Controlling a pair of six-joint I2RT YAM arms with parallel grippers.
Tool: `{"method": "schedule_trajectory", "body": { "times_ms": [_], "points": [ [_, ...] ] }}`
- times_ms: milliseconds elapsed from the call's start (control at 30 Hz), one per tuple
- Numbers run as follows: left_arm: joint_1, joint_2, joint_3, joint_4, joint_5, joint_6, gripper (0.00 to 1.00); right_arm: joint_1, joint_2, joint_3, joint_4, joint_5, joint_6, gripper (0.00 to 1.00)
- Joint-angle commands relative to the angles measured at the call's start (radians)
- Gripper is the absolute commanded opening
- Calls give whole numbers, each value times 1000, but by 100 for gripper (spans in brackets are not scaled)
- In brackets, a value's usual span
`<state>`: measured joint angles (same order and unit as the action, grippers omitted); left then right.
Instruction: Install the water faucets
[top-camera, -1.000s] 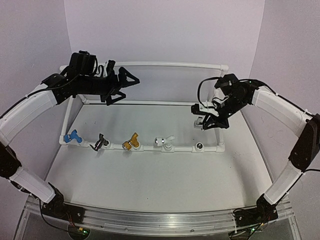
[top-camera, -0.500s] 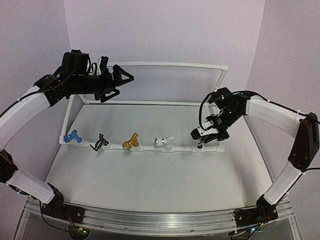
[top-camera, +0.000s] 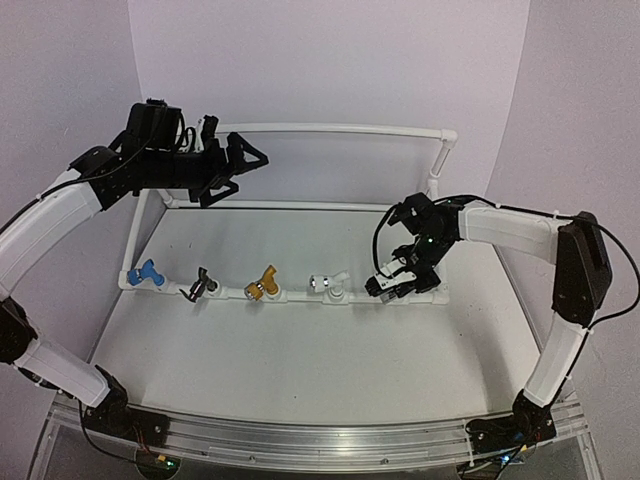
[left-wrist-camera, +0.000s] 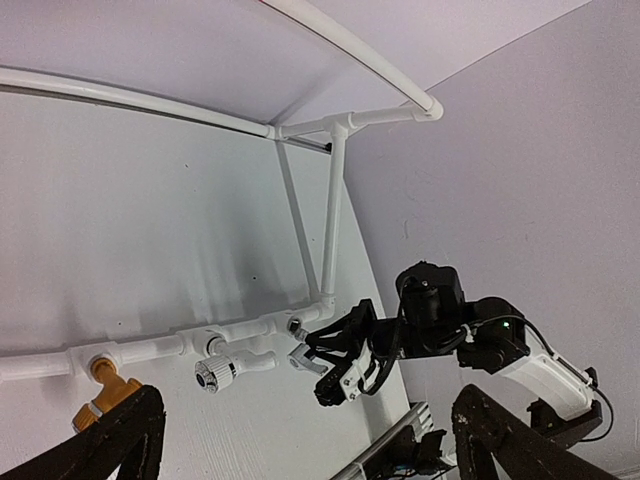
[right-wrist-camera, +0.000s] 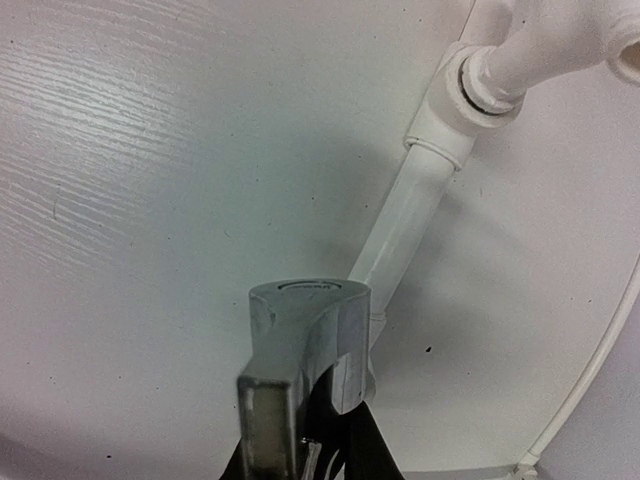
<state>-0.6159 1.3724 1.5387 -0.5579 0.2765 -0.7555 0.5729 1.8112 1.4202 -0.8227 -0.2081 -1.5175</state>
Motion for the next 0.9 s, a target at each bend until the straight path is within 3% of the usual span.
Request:
{"method": "schedule_trajectory", "body": {
  "times_ms": [0,867],
  "points": [
    [1,-17,55,-7,1,19,100,-4,24,53,9,17,-14,0],
    [1,-30,27,18,-16,-1,100,-48,-16,-42,91,16,-56,0]
  ]
}}
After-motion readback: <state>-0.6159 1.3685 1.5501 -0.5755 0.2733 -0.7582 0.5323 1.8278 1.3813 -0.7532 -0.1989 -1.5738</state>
